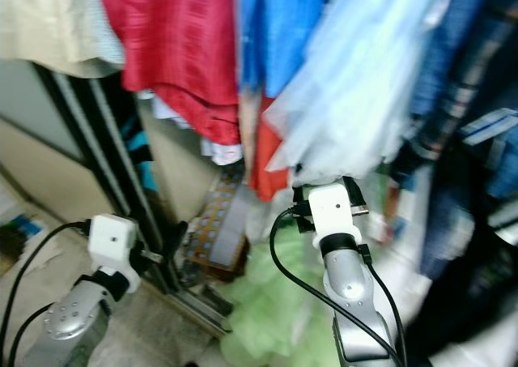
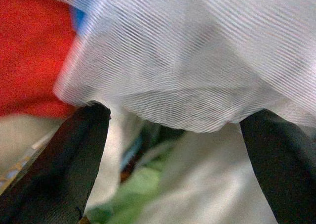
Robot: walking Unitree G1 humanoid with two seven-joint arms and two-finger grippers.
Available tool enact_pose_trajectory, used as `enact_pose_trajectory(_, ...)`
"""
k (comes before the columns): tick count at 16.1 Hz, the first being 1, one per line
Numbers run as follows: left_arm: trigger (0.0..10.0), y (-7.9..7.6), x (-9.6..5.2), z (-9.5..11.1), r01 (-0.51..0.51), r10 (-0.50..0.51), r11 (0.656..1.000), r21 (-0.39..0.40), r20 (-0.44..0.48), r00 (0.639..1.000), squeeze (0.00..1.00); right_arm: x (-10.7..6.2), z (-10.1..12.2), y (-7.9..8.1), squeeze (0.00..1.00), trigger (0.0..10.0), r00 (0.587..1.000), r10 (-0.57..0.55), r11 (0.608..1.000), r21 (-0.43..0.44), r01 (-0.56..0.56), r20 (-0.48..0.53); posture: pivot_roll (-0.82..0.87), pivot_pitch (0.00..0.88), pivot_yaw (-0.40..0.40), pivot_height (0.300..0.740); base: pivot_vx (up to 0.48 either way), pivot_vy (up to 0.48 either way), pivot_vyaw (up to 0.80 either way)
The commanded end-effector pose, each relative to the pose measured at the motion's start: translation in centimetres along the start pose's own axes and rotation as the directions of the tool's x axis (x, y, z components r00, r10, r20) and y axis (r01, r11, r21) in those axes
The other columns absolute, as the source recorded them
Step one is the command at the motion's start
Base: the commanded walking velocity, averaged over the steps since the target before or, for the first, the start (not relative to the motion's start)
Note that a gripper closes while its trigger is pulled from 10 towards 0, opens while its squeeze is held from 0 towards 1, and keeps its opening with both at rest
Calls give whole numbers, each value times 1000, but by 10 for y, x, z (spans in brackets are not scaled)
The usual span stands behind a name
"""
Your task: Clean up the room
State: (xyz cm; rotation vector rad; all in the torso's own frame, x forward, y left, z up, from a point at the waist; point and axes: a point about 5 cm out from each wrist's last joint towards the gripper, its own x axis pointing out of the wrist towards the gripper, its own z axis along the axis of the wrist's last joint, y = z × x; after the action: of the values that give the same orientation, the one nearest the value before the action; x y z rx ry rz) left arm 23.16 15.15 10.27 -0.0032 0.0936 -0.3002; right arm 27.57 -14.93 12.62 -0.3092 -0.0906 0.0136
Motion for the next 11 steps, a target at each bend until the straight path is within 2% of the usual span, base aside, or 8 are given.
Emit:
enact_pose_trajectory(1, 10000, 1, -3, 0, -15, 15, 1000, -17, 7, 1000, 0, 4, 0, 0, 0, 10000, 1000, 3, 1000, 10, -3, -2, 3, 58, -40, 740, 0, 0, 800)
enact_pose_trajectory(3, 10000, 0, -7, 1, -50, 51, 999, -16, 31, 998, 0, 4, 0, 2, 0, 10000, 1000, 12, 1000, 6, -12, -3, 8, 66, -43, 740, 0, 0, 800)
enact_pose_trajectory(5, 10000, 2, -12, 6, -122, 121, 992, 31, 47, 992, 0, 0, 3, 1, 0, 10000, 1000, 22, 1000, 22, -22, -1, 6, 75, -45, 740, 0, 0, 800)
enact_pose_trajectory(6, 10000, 4, -15, 7, -139, 136, 989, 51, 54, 989, 0, -5, 4, 0, 0, 10000, 1000, 30, 999, 26, -30, -3, 6, 74, -46, 740, 0, 0, 556)
enact_pose_trajectory(8, 10000, 11, -28, 8, -203, 199, 976, 77, 59, 978, 0, -27, 7, -1, 0, 10000, 997, 74, 996, 43, -73, -19, -1, 76, -41, 740, 0, 0, 447)
enact_pose_trajectory(10, 10000, 20, -43, 4, -270, 266, 958, 97, 48, 963, 0, -41, 4, -9, 0, 10000, 995, 86, 996, 41, -85, -40, -6, 83, -39, 740, 0, 0, 0)
enact_pose_trajectory(11, 10000, 22, -45, 2, -283, 280, 954, 101, 42, 959, 0, -43, -2, -12, 0, 10000, 995, 83, 996, 36, -81, -60, -7, 85, -40, 740, 0, 0, 0)
